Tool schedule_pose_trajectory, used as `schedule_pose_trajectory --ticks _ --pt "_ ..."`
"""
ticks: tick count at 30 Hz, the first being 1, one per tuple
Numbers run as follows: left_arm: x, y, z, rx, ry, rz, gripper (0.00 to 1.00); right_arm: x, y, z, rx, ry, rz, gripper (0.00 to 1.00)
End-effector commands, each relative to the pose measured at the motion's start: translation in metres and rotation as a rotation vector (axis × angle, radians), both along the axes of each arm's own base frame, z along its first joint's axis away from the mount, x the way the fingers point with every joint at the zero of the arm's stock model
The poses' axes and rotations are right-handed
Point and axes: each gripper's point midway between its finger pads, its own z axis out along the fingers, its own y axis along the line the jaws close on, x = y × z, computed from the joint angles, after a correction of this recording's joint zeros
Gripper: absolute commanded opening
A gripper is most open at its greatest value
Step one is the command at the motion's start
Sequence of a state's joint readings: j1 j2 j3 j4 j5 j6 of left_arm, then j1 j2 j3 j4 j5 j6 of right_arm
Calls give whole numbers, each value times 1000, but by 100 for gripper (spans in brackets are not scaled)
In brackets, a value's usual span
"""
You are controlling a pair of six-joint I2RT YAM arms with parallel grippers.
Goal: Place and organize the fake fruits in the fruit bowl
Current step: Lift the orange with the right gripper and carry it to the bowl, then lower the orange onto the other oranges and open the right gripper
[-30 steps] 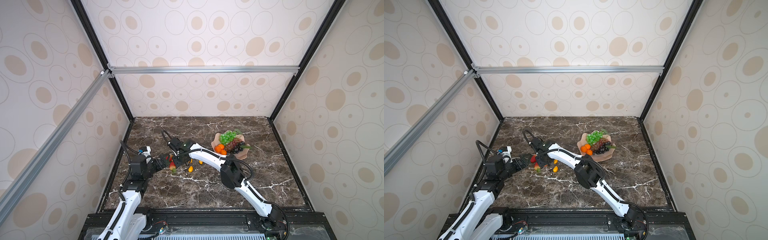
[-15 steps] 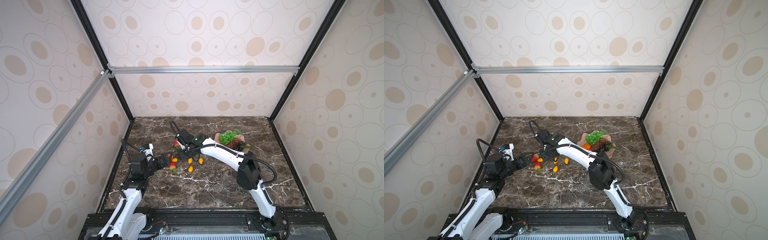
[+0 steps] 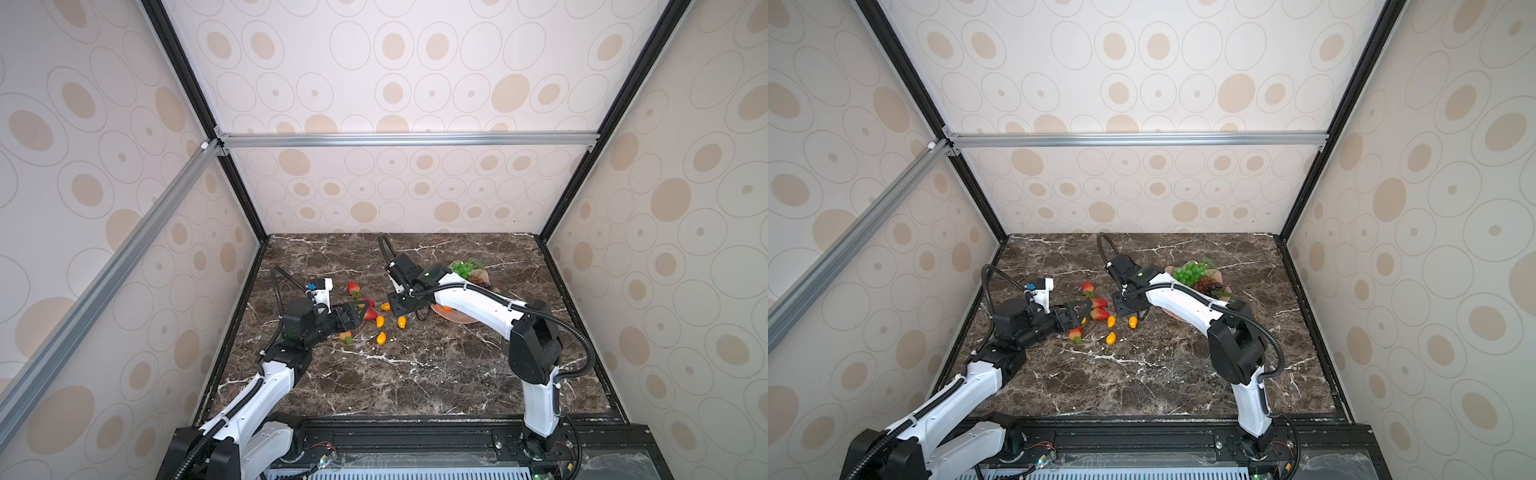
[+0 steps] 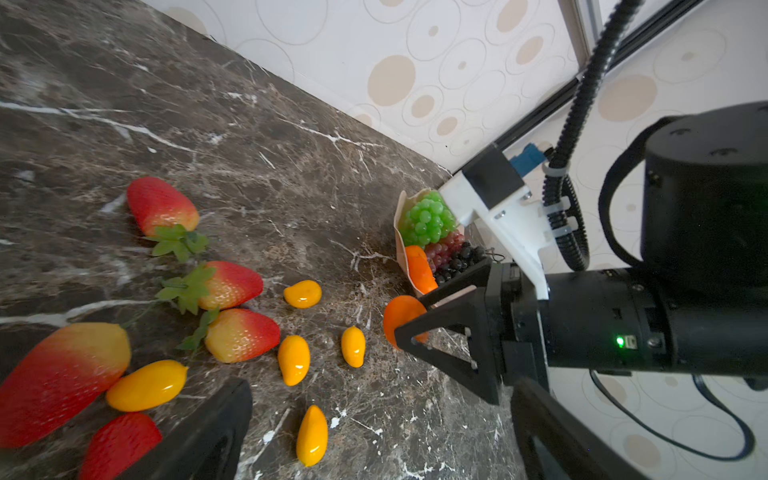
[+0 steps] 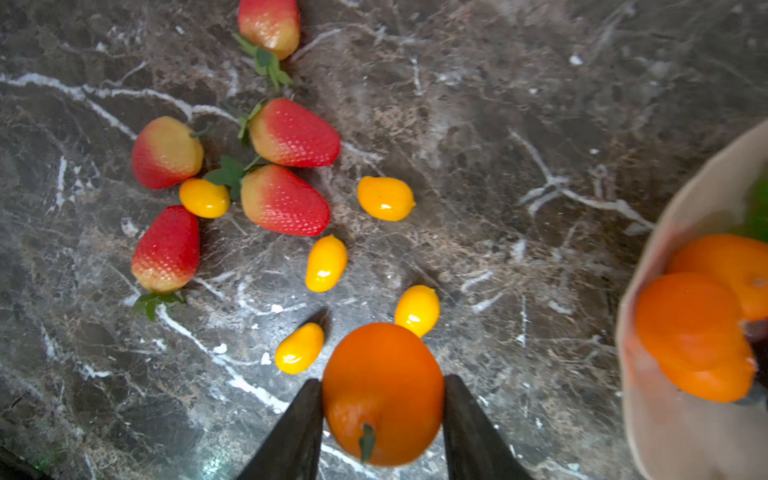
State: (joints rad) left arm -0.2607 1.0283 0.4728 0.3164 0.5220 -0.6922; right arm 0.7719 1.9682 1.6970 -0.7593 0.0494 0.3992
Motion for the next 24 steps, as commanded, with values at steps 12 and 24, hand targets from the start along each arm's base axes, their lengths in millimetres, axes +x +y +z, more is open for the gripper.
schedule_pose_trajectory --ticks 12,24 --pt "25 -74 39 -23 -122 -99 98 43 -95 20 15 -61 -218 46" --pt "44 -116 29 -10 -122 -150 98 82 -115 1 -23 -50 -279 46"
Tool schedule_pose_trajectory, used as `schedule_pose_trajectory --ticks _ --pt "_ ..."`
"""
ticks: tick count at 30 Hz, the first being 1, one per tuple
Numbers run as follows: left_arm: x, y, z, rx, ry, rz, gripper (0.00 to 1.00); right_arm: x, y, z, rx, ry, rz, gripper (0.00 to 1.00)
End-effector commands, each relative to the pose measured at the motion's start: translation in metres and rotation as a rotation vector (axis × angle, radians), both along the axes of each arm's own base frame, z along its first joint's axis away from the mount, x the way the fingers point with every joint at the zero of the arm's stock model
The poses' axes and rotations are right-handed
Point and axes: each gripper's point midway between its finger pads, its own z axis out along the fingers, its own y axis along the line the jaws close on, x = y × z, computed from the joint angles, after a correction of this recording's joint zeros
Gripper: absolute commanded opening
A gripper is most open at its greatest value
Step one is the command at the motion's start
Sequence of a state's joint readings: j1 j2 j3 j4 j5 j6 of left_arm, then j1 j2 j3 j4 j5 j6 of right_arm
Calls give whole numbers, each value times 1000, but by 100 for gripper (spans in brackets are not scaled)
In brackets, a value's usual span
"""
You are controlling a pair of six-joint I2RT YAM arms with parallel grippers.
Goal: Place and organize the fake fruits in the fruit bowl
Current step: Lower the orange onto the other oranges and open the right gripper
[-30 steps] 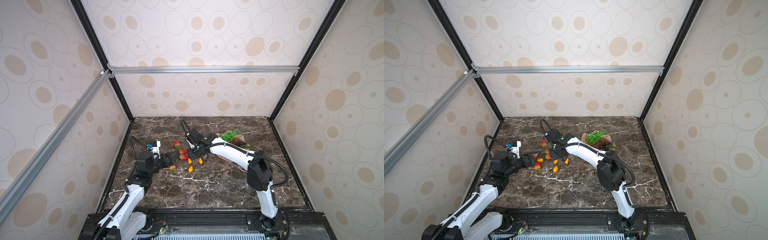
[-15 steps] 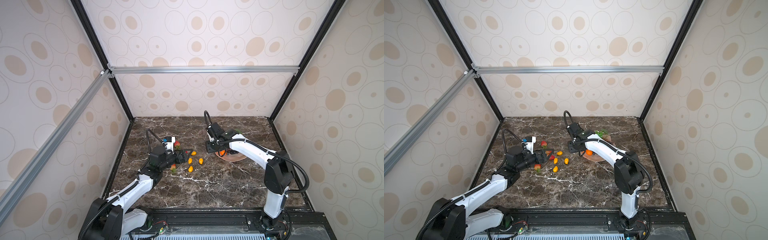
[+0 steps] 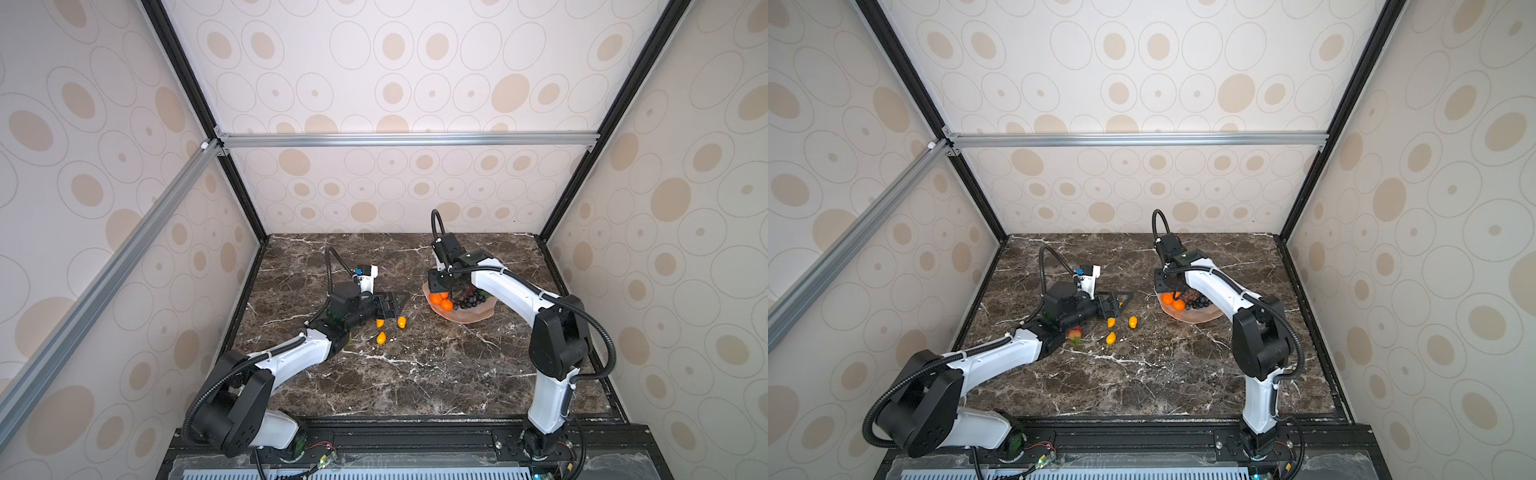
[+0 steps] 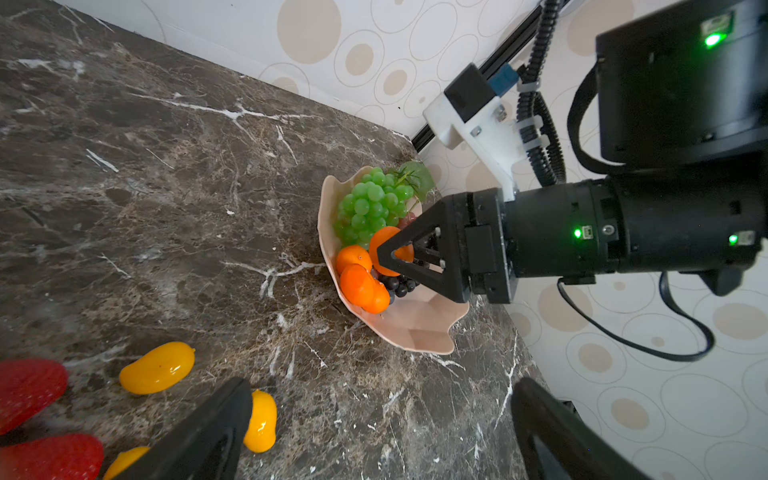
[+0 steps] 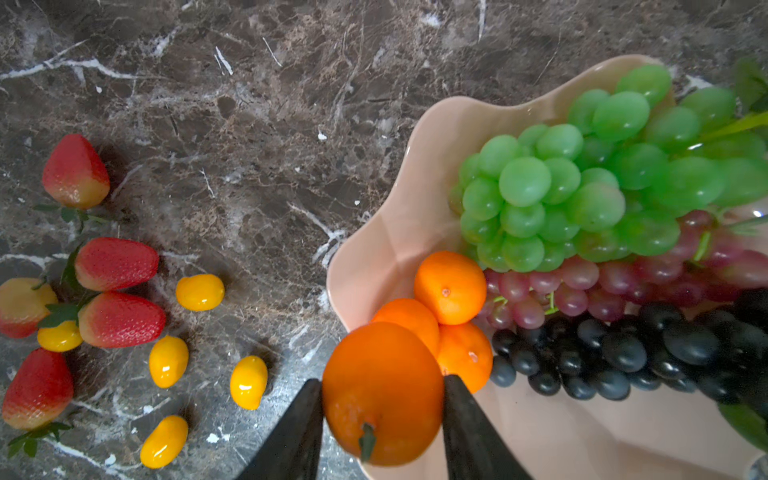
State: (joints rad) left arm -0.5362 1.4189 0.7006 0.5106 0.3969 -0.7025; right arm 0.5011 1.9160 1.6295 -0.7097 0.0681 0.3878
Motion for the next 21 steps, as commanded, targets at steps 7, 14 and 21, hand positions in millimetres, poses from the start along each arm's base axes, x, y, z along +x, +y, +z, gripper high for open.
schedule_pose_trajectory --ticks 7,14,21 --pt "17 -17 27 -25 -82 -12 98 28 -6 -16 -49 7 -31 46" --pt "18 -20 24 -28 -71 -20 98 42 -11 -27 -68 24 -49 46" --pt "20 -21 23 -27 -68 -22 98 47 -8 -38 -65 47 -49 46"
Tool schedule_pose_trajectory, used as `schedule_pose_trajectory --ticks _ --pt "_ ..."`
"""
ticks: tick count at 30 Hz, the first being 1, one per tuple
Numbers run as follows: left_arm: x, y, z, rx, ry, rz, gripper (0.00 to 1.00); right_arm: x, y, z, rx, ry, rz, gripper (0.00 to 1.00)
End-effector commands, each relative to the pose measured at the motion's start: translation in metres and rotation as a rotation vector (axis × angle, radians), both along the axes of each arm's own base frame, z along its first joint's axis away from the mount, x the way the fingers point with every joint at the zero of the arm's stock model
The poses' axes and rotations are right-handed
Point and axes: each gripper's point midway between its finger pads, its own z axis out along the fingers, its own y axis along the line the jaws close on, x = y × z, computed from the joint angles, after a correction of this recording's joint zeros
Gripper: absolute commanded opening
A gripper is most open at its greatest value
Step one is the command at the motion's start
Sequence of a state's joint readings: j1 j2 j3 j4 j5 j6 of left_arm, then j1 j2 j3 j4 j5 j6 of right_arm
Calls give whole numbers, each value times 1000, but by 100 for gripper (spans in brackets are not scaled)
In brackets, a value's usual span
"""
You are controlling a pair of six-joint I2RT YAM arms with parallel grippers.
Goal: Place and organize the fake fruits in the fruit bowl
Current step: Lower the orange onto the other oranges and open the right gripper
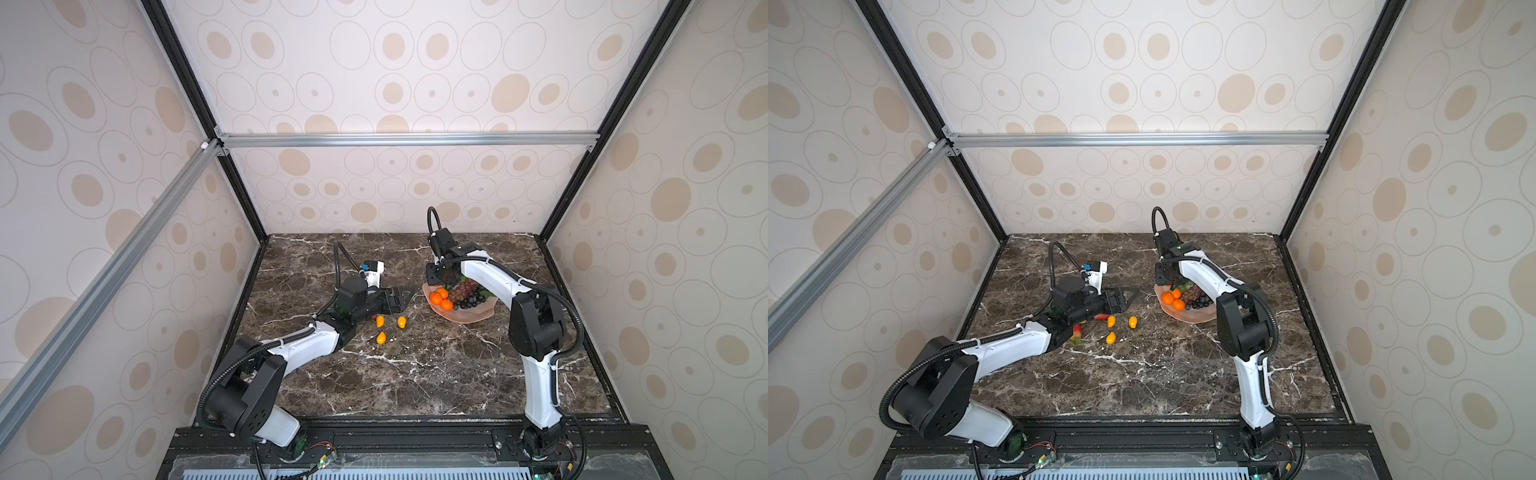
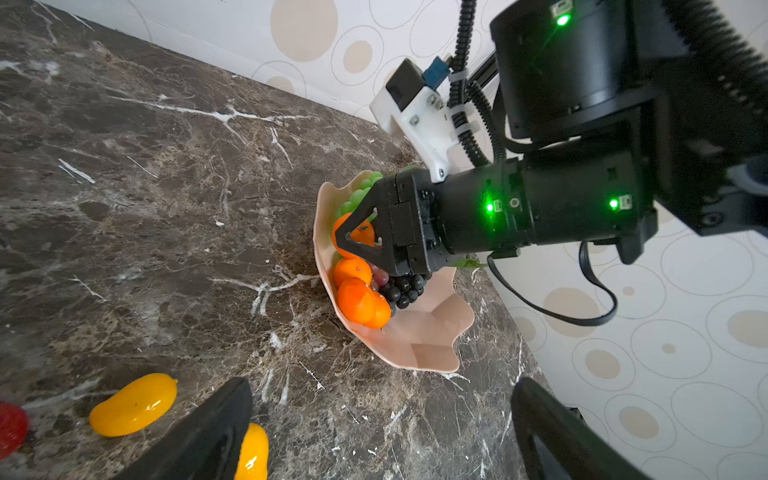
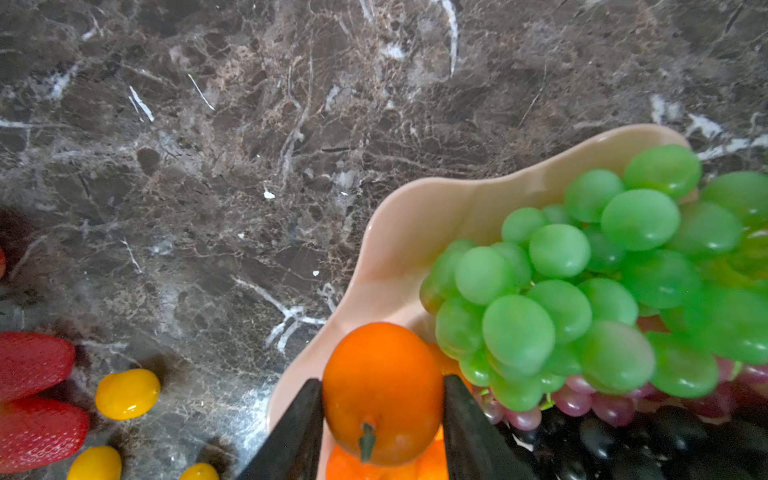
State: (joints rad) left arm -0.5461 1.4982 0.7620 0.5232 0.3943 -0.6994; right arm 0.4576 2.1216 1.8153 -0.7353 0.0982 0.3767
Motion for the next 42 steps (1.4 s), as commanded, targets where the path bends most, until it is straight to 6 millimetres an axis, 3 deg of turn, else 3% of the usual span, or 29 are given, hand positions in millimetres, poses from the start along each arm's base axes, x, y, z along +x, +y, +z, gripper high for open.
schedule_pose_trajectory --ticks 1,11,19,31,42 --pt "6 -9 26 -33 -69 -13 98 2 -2 -6 -17 27 -3 46" --pt "6 -8 24 -25 -62 -8 98 0 -3 -23 -31 62 -1 46" --pt "6 -8 22 -23 -58 -8 98 -2 -4 -25 -35 72 1 50" --pt "4 -5 29 -21 -71 -1 98 -3 -4 4 -9 27 8 57" --pt "1 4 39 22 -93 24 98 -16 -13 37 -2 -40 12 60"
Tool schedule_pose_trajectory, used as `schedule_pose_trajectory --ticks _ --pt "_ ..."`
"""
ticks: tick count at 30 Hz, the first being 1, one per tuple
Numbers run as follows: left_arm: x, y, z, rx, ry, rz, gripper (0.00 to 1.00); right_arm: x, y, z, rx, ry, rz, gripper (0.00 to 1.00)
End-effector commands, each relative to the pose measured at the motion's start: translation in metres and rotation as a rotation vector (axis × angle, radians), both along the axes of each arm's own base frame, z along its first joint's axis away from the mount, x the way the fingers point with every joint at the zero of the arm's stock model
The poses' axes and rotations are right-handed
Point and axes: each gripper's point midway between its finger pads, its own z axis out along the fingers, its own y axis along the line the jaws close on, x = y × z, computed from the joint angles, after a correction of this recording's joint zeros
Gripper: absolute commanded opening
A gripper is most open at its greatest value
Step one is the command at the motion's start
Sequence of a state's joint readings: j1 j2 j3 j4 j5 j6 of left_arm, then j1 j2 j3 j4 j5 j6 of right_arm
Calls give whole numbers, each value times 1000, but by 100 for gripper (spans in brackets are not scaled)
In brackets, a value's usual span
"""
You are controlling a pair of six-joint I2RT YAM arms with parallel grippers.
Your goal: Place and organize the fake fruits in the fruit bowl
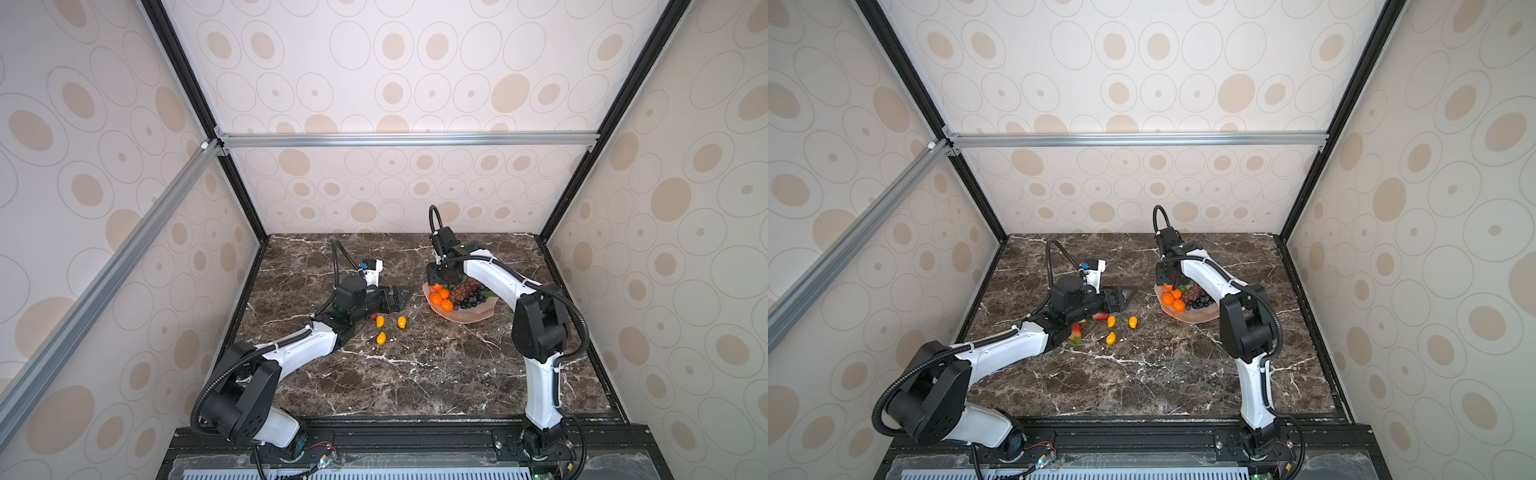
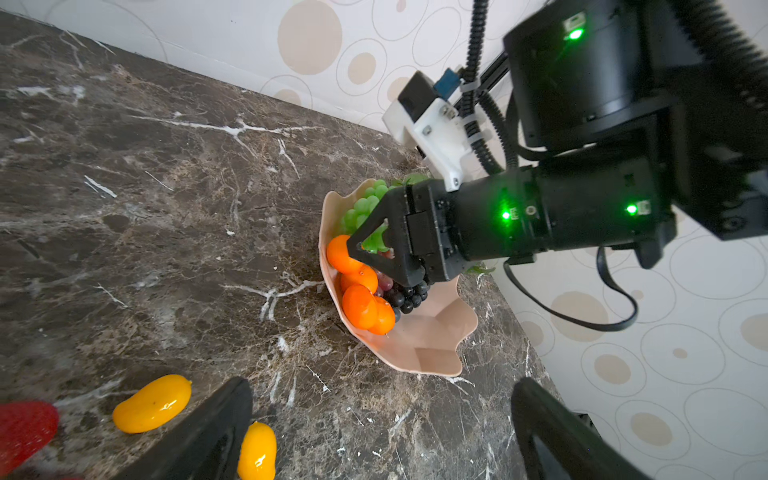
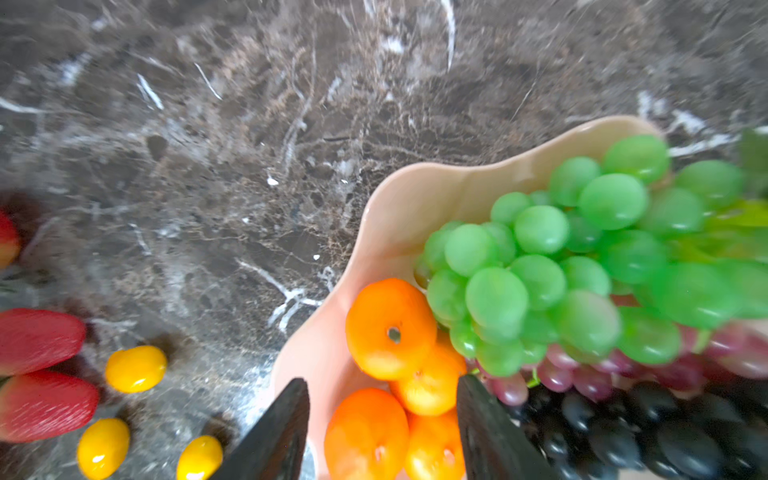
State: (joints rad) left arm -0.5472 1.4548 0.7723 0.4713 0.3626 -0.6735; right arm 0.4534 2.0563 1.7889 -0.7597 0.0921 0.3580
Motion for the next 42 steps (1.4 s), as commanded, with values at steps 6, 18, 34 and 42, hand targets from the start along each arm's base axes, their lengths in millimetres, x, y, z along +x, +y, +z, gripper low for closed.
schedule_pose_trajectory --ticks 6,18,34,42 --pt "-5 13 29 39 -68 45 98 -28 -1 36 37 -77 43 59" --pt "-25 62 7 150 25 184 98 -76 40 43 72 -104 179 57" --pt "-40 137 0 61 65 346 98 -98 119 26 89 -89 433 57" --pt "-46 161 -6 46 95 395 98 -103 157 11 82 -51 525 56"
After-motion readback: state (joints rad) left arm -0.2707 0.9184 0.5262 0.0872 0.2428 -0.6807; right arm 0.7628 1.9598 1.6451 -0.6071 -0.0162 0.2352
